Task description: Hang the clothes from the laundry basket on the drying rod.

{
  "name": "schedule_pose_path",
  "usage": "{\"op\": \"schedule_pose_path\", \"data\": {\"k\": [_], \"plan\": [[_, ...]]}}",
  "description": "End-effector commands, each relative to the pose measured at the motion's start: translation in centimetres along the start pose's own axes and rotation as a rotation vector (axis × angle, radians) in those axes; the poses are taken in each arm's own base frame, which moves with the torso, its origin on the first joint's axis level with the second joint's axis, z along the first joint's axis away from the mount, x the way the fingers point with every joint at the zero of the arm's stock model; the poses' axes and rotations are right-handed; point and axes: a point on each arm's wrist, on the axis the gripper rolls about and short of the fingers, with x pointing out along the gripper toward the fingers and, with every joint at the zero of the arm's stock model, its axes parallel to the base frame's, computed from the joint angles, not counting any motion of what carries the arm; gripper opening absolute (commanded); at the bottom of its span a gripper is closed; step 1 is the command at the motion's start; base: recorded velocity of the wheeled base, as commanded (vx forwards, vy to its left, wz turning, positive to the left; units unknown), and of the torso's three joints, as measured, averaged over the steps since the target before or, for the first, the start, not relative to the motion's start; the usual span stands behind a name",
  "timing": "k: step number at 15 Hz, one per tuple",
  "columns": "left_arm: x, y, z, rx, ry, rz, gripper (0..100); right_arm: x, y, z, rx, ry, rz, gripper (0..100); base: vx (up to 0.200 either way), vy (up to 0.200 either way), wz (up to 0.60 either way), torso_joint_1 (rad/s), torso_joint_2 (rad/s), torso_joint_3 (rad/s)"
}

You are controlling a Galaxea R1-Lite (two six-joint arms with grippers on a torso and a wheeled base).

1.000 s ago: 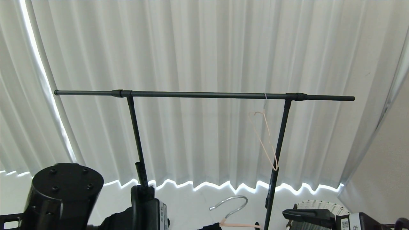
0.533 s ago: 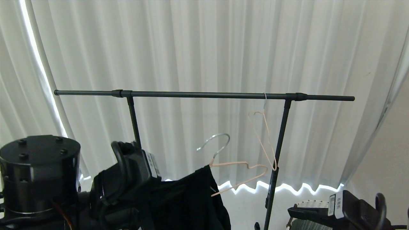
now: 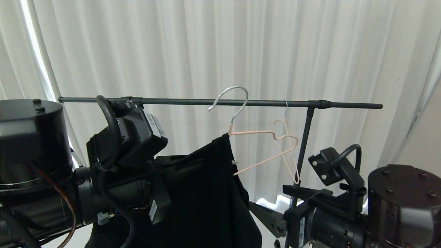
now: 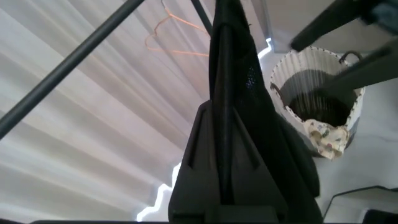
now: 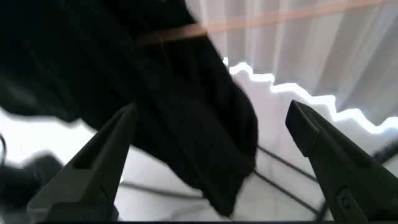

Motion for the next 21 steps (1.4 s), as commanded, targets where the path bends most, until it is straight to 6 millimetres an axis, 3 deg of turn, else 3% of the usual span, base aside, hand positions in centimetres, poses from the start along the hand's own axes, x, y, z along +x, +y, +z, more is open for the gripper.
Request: {"op": "schedule_pose_path", "data": {"k": [1,5,12,14,18,21], "plan": [[-0.1,0.2,0.4,0.005,-0.018,0.007,0,2.7,-0.3,-0.5,0.008,0.006,-0.031,100,0.000,0.000,0.00,0.000,0.00,0.000],[-0.1,0.5,1.0,0.011,-0.036,0.017,0,4.9,-0.5,0.1,0.015,-0.020,-0.051,100,0.000,0.000,0.00,0.000,0.00,0.000],[-0.3,0.5,1.3,0.021,-0.056,0.005,0,5.4,1.7,-2.0,-0.020,0.046,0.010,100,0.000,0.000,0.00,0.000,0.00,0.000],[-0.5,0.4,1.5,0.027,-0.066,0.004,0,5.7,1.2,-2.2,-0.017,0.049,-0.011,100,0.000,0.000,0.00,0.000,0.00,0.000],[-1.3,0.4,2.0,0.034,-0.093,0.015,0,6.7,-2.0,-1.3,0.017,0.016,-0.145,100,0.000,0.000,0.00,0.000,0.00,0.000],[-1.6,0.0,2.6,0.046,-0.130,0.000,0,7.4,-2.8,-1.7,0.015,0.028,-0.189,100,0.000,0.000,0.00,0.000,0.00,0.000]]}}
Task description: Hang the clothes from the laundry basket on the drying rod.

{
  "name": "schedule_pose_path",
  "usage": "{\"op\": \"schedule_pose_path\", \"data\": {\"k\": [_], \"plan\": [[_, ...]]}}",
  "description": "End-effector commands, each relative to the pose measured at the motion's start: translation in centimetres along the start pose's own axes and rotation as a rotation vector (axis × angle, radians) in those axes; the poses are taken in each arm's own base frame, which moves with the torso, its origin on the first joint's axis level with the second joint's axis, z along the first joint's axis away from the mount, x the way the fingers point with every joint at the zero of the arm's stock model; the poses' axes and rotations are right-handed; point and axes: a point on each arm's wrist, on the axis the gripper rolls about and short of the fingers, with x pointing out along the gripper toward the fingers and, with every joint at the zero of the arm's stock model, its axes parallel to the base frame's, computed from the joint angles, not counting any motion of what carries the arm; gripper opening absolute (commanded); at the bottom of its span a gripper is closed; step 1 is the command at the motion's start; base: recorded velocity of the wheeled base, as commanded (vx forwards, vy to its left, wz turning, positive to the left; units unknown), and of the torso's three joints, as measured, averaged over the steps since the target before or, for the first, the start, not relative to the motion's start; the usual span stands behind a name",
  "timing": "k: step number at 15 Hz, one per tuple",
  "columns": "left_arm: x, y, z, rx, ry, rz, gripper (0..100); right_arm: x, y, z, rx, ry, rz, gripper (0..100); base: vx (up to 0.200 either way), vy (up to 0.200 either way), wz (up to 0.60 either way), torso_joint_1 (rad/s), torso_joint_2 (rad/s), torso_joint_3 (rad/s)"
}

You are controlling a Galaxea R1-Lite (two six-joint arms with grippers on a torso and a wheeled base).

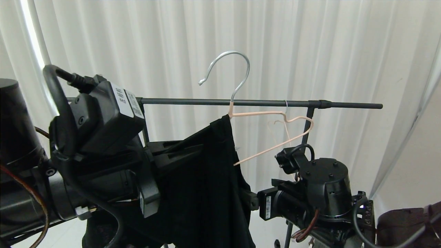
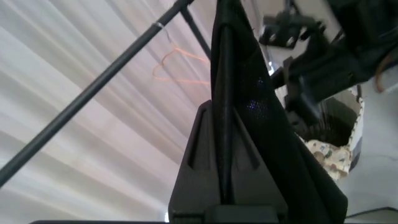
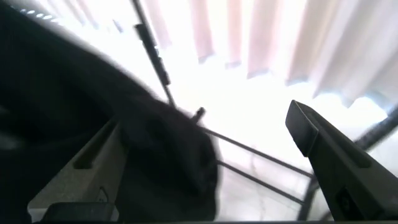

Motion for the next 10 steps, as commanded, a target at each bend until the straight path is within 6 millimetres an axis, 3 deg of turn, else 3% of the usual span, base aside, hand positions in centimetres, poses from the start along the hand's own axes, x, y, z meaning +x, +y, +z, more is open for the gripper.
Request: {"op": "schedule_pose_path", "data": {"k": [1,5,7,10], "plan": [[-0.2,-0.2,0.4,0.006,-0.021,-0.006,0,0.7,-0.4,-0.4,-0.003,0.011,-0.032,100,0.000,0.000,0.00,0.000,0.00,0.000],[-0.2,-0.3,0.4,0.007,-0.020,-0.007,0,1.5,-1.4,-1.0,-0.011,0.006,-0.136,100,0.000,0.000,0.00,0.000,0.00,0.000],[-0.2,0.1,-0.1,0.001,0.004,0.013,0,1.4,-2.9,-0.5,-0.003,-0.015,-0.201,100,0.000,0.000,0.00,0.000,0.00,0.000],[-0.6,0.7,-2.0,-0.023,0.073,0.058,0,-0.3,-6.0,0.4,-0.033,-0.025,-0.285,100,0.000,0.000,0.00,0.000,0.00,0.000]]}}
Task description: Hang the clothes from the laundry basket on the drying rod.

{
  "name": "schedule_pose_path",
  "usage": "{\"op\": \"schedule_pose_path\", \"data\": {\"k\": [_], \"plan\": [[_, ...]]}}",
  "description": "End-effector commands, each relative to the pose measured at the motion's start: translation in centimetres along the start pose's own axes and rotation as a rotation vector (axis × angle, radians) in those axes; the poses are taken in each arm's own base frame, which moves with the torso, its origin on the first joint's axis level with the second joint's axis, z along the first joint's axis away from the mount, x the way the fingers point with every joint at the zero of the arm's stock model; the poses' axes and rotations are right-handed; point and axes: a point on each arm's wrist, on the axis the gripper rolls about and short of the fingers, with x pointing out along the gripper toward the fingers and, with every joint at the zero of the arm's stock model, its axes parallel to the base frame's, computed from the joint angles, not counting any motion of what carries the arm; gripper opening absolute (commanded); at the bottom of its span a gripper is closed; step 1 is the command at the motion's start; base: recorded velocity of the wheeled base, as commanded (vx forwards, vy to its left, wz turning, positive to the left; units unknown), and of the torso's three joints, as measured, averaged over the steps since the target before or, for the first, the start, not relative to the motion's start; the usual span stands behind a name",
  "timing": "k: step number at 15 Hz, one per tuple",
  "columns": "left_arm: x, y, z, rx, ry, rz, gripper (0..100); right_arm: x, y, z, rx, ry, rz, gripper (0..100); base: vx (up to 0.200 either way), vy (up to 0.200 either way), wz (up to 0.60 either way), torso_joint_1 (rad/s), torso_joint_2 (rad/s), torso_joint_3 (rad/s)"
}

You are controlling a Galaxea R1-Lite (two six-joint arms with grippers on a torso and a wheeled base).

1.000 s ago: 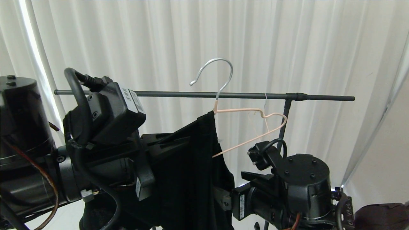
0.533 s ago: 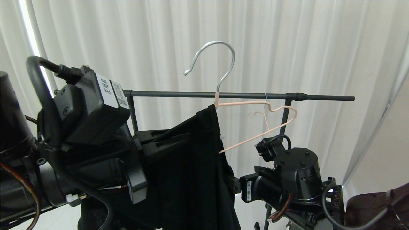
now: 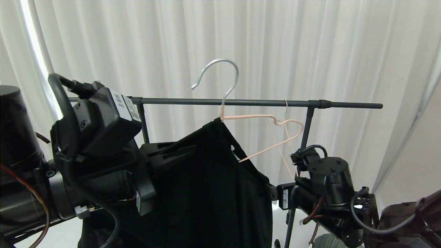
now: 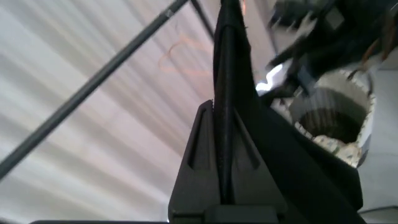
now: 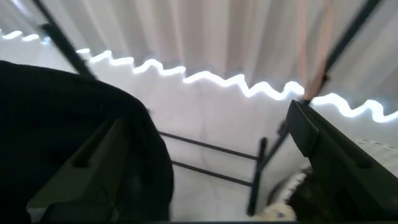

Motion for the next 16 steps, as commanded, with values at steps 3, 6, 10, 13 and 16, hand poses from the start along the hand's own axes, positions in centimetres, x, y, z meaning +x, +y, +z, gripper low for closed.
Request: {"op": "schedule_pose_path", "data": {"k": [3,6,10,13,16], "plan": [[-0.4,-0.1,-1.9,-0.023,0.066,0.011,0,-1.5,-3.4,1.2,0.021,-0.026,-0.053,100,0.000,0.000,0.00,0.000,0.00,0.000],[-1.2,-1.7,-4.1,-0.044,0.119,-0.050,0,-1.4,-4.9,2.2,0.003,-0.039,-0.049,100,0.000,0.000,0.00,0.000,0.00,0.000],[-2.5,-2.9,-5.6,-0.055,0.151,-0.074,0,-1.4,-6.5,3.1,-0.007,-0.053,-0.051,100,0.000,0.000,0.00,0.000,0.00,0.000],[-2.9,-3.5,-6.4,-0.064,0.177,-0.086,0,-1.6,-6.8,3.4,-0.005,-0.064,-0.052,100,0.000,0.000,0.00,0.000,0.00,0.000],[-2.4,-3.7,-7.0,-0.071,0.209,-0.106,0,-3.5,-6.5,4.8,-0.027,-0.110,0.078,100,0.000,0.000,0.00,0.000,0.00,0.000]]}}
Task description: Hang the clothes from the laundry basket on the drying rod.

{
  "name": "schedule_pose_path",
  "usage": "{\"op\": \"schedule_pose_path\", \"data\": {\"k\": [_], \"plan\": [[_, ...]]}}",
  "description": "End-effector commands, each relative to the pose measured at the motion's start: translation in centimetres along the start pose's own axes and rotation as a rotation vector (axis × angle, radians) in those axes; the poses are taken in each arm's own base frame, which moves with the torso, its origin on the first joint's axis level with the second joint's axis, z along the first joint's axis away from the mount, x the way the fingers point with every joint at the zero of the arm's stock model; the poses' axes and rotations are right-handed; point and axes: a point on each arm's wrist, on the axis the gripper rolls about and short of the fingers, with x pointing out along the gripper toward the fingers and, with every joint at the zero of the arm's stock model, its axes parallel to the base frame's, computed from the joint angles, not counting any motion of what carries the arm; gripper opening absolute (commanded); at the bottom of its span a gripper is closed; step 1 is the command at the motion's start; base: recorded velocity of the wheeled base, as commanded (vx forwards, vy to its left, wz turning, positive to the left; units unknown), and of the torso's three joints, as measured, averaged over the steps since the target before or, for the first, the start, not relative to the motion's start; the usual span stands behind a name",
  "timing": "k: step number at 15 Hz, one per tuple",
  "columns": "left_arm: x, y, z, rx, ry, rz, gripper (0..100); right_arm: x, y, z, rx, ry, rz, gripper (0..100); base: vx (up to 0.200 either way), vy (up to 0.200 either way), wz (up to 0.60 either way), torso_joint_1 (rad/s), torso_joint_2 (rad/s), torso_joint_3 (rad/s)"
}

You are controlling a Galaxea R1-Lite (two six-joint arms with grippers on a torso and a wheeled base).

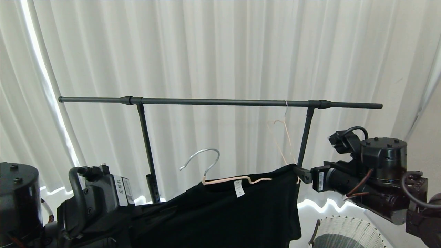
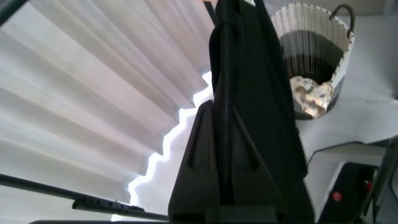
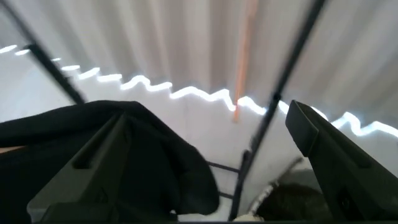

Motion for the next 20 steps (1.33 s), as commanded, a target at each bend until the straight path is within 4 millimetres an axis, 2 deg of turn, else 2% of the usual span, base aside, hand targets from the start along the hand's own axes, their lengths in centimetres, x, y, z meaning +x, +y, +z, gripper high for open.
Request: {"op": "schedule_pose_path", "data": {"k": [1,4,7,9,14,17,20], "plan": [[1.0,-0.2,-1.0,-0.012,0.058,-0.030,0,-2.2,0.0,1.6,-0.034,-0.056,0.115,100,0.000,0.000,0.00,0.000,0.00,0.000],[2.2,0.0,-1.4,-0.015,0.101,-0.051,0,-3.4,-0.2,1.9,-0.106,-0.043,0.185,100,0.000,0.000,0.00,0.000,0.00,0.000],[2.2,0.7,-1.5,-0.030,0.088,-0.007,0,-4.5,-0.2,1.7,-0.154,0.011,0.255,100,0.000,0.000,0.00,0.000,0.00,0.000],[2.2,1.2,-1.0,-0.024,0.043,0.031,0,-4.6,-0.3,1.5,-0.155,0.033,0.272,100,0.000,0.000,0.00,0.000,0.00,0.000],[2.1,1.2,-0.9,-0.014,0.020,0.037,0,-4.5,-0.3,1.3,-0.219,0.036,0.277,100,0.000,0.000,0.00,0.000,0.00,0.000],[2.1,1.1,-0.4,0.002,-0.071,-0.053,0,-5.3,0.4,1.5,-0.355,0.005,0.396,100,0.000,0.000,0.00,0.000,0.00,0.000],[2.7,0.8,-1.2,-0.006,-0.060,-0.114,0,-6.8,2.2,1.3,-0.488,0.018,0.542,100,0.000,0.000,0.00,0.000,0.00,0.000]]}}
